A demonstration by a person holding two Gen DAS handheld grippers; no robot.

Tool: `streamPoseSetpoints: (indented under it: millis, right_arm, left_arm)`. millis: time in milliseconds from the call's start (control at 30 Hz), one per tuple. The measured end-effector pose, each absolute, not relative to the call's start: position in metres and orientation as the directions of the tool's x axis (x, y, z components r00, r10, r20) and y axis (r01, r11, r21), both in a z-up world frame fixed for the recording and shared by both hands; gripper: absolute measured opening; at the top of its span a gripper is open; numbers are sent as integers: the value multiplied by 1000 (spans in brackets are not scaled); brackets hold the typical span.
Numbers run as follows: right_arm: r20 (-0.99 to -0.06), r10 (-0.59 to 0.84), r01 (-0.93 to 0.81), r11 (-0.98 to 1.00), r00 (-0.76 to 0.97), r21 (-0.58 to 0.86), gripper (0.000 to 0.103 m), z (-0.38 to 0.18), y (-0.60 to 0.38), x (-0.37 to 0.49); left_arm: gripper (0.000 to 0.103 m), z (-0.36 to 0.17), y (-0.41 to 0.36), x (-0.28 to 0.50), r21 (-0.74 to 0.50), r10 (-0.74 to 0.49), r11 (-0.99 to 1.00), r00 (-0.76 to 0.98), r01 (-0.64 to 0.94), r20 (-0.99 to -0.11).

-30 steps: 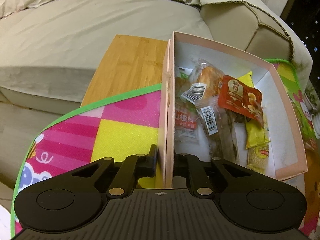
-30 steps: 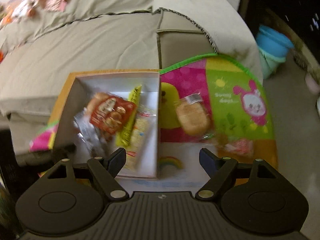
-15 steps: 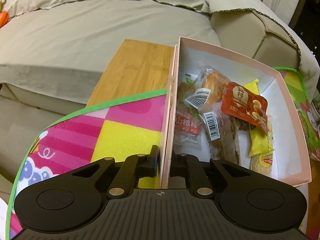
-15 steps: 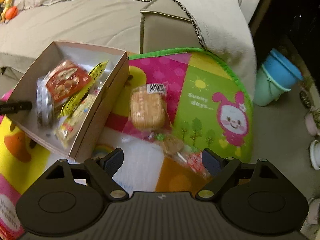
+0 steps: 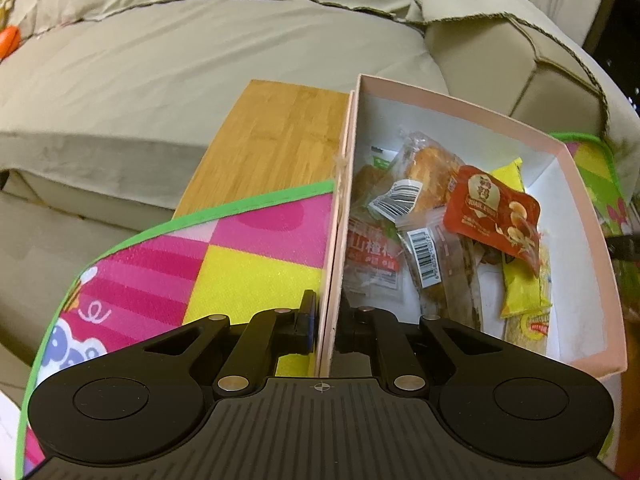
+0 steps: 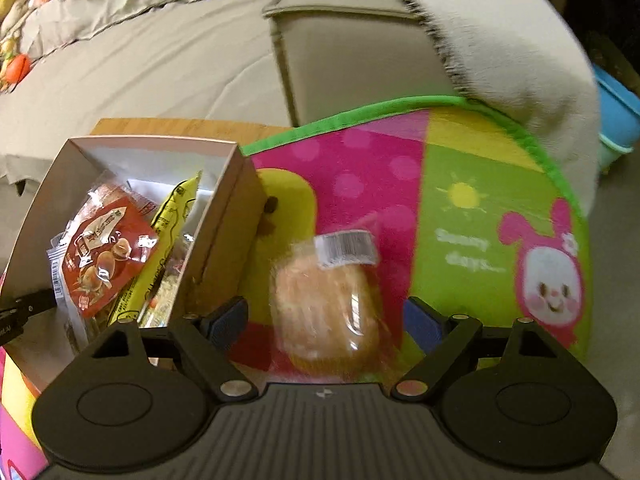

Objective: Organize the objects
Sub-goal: 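Move the right gripper to the wrapped bread bun and grasp it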

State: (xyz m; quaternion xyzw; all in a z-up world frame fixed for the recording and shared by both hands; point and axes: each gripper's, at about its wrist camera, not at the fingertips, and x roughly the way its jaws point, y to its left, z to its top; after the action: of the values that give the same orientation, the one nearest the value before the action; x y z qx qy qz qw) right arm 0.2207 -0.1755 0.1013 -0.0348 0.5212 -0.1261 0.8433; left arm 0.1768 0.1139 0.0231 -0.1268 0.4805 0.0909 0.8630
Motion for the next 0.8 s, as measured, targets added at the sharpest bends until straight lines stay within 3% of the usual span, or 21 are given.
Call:
streamPoseSetpoints:
  millis: [67, 133, 533, 567, 800]
  right_arm:
    - [-876, -254, 165, 965, 411, -203, 65, 96, -173, 226]
    - [-882, -267, 171, 961, 388, -216, 56, 92, -171, 227]
    - [-871, -281, 232, 952, 403, -200, 54, 124, -137, 162]
    - [-876, -301, 308, 933, 377, -188, 54, 125, -133, 155]
    - [-905, -303, 365, 912, 300, -184, 54, 113, -88, 102]
  left_arm:
    - [11, 23, 112, 177, -118, 41, 956, 521, -268, -852]
    - [11, 23, 112, 177, -119, 41, 956, 520, -269, -853]
    - [11, 25, 108, 172, -93, 36, 969, 509, -227, -860]
    - [11, 26, 109, 171, -91, 36, 970, 508, -224, -861]
    - [11, 30, 108, 171, -77, 30, 979, 513, -187, -858]
